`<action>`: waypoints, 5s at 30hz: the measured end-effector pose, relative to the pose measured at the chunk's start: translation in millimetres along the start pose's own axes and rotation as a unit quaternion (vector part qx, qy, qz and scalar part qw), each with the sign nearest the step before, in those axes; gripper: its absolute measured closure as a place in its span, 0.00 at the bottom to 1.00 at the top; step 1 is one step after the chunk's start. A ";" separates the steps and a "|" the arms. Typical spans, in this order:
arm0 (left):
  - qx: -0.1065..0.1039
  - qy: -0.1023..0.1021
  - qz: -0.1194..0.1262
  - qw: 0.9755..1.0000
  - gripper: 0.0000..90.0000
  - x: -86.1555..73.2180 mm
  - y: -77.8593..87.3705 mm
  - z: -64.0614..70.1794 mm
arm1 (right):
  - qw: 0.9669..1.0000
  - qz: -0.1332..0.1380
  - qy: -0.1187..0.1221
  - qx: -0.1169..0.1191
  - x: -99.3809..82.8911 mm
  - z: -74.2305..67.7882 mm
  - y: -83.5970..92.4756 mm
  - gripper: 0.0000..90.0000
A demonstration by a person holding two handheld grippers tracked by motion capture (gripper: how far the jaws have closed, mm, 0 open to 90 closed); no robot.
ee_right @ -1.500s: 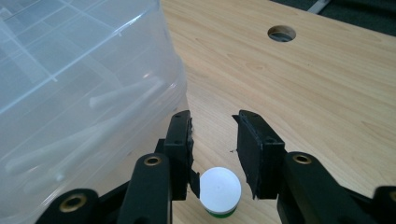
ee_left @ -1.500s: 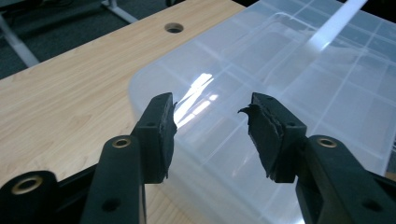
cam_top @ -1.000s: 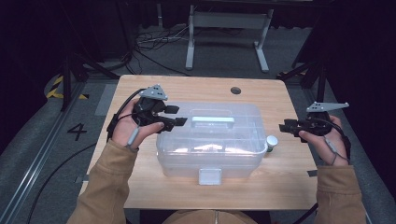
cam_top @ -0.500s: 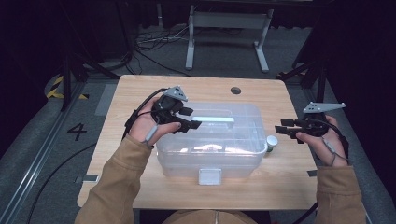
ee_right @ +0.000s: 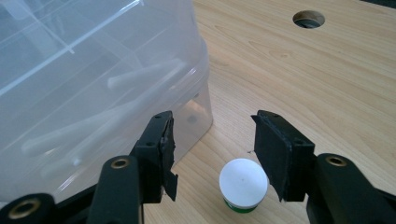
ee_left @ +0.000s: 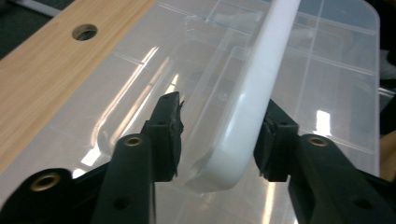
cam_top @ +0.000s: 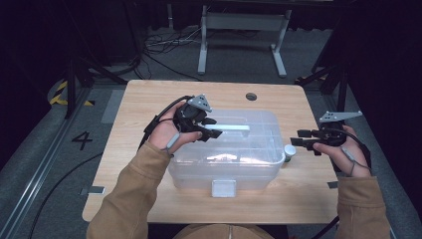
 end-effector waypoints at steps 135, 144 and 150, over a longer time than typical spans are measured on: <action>0.054 0.015 0.050 0.997 0.54 42.2 77.0 -11.2 | 0.983 -0.051 0.100 0.144 -3.4 -53.1 -7.2 1.00; 0.048 0.019 0.058 0.997 0.54 34.3 92.0 -0.3 | 0.989 -0.017 0.090 0.116 6.5 -56.7 0.0 1.00; 0.042 0.018 0.065 0.997 0.56 25.5 97.3 9.1 | 0.992 0.010 0.075 0.099 11.6 -58.6 3.5 1.00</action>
Point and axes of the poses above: each handheld gripper's, and its own axes: y roughly backward along the jaws, x roughly out of its top, z roughly to its right, the point moved 2 cm from there along -y, roughly forward along the jaws, and after that the axes turned 7 degrees about -y, right-handed, at the moved point
